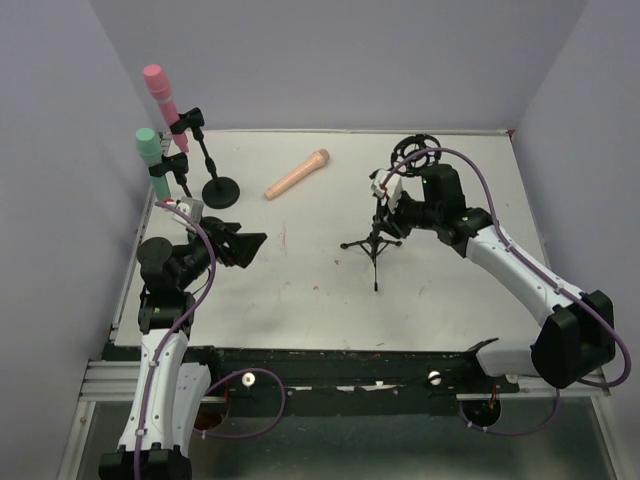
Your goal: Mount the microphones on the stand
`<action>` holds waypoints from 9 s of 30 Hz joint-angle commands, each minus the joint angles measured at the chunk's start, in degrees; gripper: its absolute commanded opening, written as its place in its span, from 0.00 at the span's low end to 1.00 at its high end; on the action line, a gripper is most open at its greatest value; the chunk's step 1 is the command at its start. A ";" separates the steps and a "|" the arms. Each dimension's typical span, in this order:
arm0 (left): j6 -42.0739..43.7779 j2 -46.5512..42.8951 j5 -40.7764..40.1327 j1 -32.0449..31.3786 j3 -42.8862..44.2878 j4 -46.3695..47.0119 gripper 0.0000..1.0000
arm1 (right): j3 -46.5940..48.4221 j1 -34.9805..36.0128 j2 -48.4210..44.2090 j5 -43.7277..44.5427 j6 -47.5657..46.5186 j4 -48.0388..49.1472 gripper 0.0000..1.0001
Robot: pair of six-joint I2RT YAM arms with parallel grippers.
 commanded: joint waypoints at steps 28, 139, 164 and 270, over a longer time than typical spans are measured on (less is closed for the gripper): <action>2.01 -0.11 -0.66 -3.07 -0.32 -1.43 0.99 | -12.48 -11.36 -17.44 -5.17 -7.08 -13.84 1.00; 18.45 80.07 -26.94 -18.54 84.25 -47.15 0.66 | -18.45 -23.93 -17.26 18.38 20.08 -1.28 1.00; 7.90 29.69 3.64 -18.45 26.50 -3.54 0.83 | 9.40 -26.93 -13.31 11.36 20.08 -17.08 1.00; 7.64 0.85 -13.67 -23.28 4.69 -13.65 0.84 | 5.81 -10.93 16.13 -6.75 16.92 36.08 0.19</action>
